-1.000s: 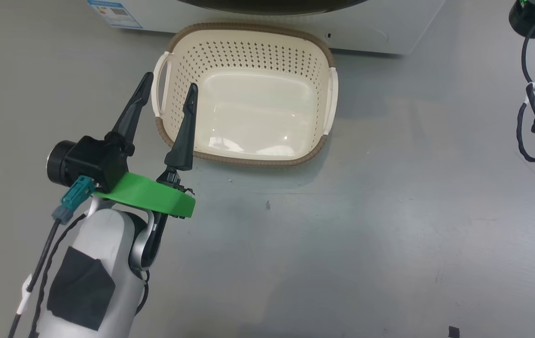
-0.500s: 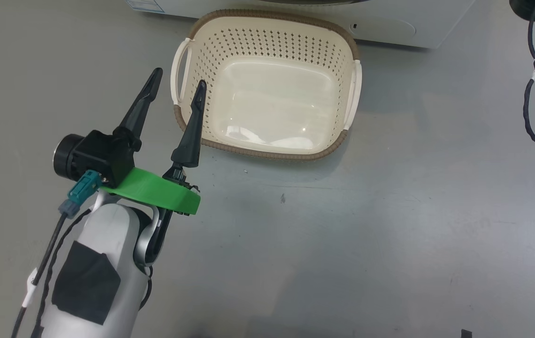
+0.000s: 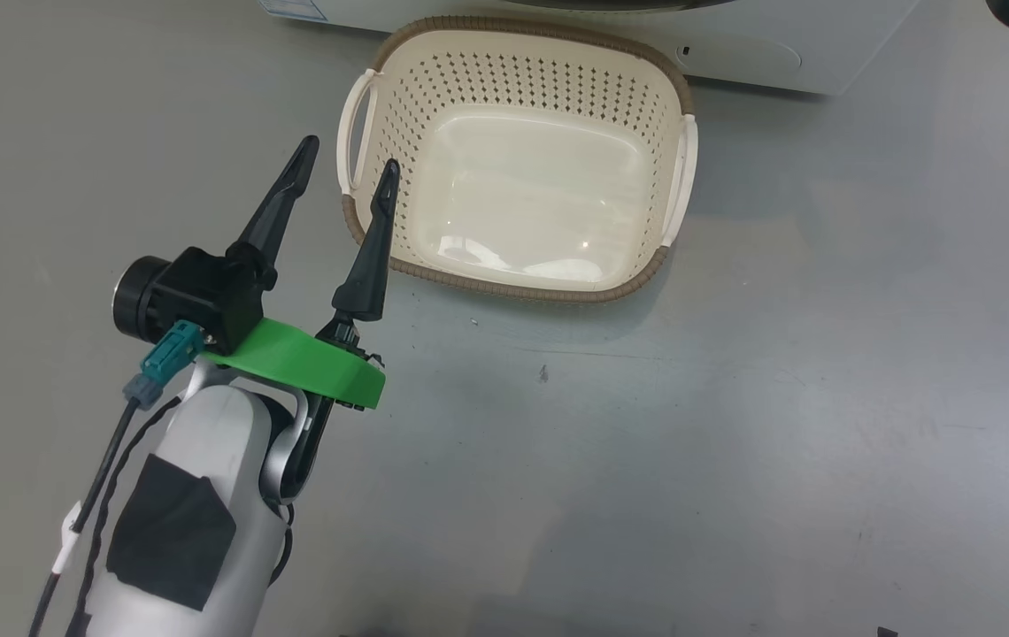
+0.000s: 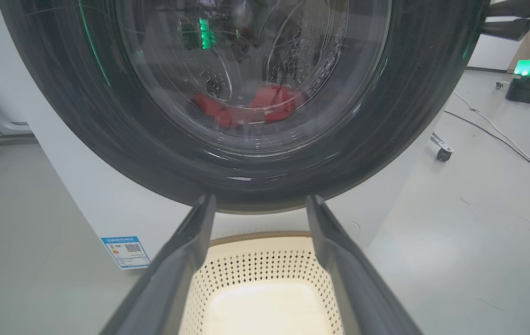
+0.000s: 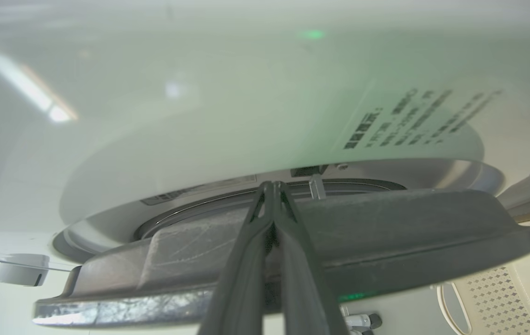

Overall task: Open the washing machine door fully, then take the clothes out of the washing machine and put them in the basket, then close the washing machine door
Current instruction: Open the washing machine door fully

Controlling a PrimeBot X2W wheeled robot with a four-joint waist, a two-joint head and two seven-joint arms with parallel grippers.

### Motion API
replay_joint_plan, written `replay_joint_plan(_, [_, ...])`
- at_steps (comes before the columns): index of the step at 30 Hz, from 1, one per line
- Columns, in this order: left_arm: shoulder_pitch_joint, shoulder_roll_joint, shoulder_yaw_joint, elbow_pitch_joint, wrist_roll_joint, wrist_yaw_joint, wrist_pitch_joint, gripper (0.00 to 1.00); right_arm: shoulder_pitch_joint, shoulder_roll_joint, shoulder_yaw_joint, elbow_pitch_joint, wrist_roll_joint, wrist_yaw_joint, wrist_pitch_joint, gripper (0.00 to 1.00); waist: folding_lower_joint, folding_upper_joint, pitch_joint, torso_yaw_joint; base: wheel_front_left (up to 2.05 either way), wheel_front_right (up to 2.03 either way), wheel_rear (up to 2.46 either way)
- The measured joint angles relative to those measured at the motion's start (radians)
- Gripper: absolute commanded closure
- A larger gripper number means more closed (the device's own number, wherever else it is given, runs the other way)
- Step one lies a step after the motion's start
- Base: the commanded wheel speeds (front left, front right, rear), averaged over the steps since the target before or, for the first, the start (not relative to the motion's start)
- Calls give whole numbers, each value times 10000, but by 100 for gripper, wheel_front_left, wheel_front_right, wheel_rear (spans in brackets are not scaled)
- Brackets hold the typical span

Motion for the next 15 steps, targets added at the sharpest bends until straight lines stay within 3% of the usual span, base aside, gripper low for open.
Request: replay_joint_plan(15, [-13, -48, -19, 182, 203, -88, 0, 0, -53, -313, 134, 435, 439, 255, 1526, 100, 0, 0, -109, -100, 0, 0, 0])
